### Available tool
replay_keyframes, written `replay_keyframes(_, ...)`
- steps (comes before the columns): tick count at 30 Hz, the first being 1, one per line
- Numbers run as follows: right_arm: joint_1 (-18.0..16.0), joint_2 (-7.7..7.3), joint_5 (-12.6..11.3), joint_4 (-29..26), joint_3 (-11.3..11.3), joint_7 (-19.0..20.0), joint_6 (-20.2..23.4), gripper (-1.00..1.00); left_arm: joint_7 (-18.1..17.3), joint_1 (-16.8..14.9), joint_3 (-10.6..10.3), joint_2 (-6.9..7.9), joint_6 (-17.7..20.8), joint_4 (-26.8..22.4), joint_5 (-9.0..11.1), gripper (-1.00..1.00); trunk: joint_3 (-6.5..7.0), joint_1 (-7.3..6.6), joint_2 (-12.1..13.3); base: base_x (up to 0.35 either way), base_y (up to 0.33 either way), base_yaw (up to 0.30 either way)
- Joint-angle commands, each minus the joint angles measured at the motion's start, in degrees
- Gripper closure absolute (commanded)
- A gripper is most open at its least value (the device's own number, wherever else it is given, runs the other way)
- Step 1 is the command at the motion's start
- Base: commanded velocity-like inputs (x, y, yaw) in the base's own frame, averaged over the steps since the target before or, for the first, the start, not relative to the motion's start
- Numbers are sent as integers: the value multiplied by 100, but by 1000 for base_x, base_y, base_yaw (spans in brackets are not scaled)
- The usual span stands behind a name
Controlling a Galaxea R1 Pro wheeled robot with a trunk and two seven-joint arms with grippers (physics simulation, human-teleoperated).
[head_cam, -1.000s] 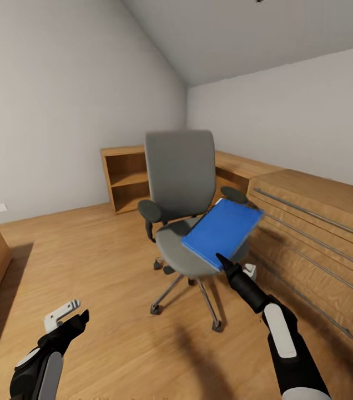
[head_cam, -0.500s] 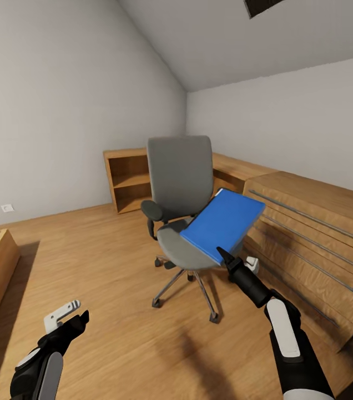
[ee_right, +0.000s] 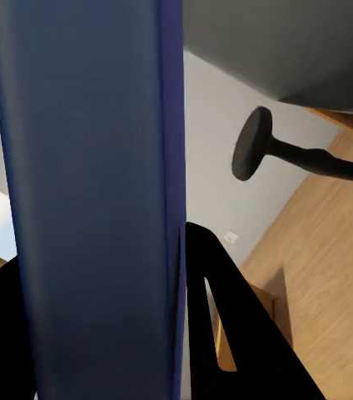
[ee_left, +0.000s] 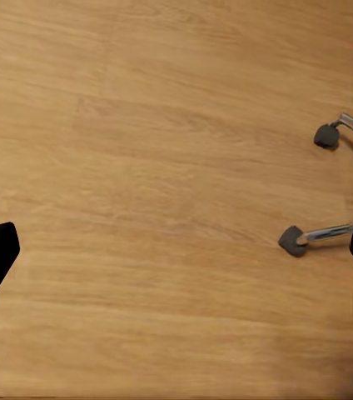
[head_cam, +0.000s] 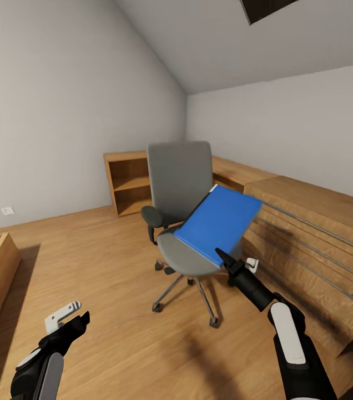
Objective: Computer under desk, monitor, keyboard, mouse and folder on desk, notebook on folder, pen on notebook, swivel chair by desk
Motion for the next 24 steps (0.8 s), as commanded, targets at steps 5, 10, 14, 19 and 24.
replay_keyframes(5, 88, 0, -9, -269, -24, 29, 39, 100, 29, -4, -56, 17, 13, 1660, -98, -100, 88, -111, 200, 0, 0, -78)
replay_keyframes(10, 164, 7, -2, -518, -35, 22, 24, 100, 44, -4, -554, 273, -2300, 4744, -1574, -100, 187, -221, 400, 0, 0, -250)
replay_keyframes(14, 165, 8, -1, -522, -40, 21, 12, 100, 35, -4, -540, 410, -2573, 5105, -1589, -100, 267, -309, 560, 0, 0, -253)
replay_keyframes(19, 166, 8, -1, -523, -42, 18, -2, 100, 39, -4, -535, 474, -3016, 5241, -1589, -100, 367, -419, 761, 0, 0, -254)
replay_keyframes(24, 166, 12, 0, -517, -42, 13, -11, 100, 46, -4, -527, 491, -3146, 5265, -1596, -100, 466, -529, 962, 0, 0, -257)
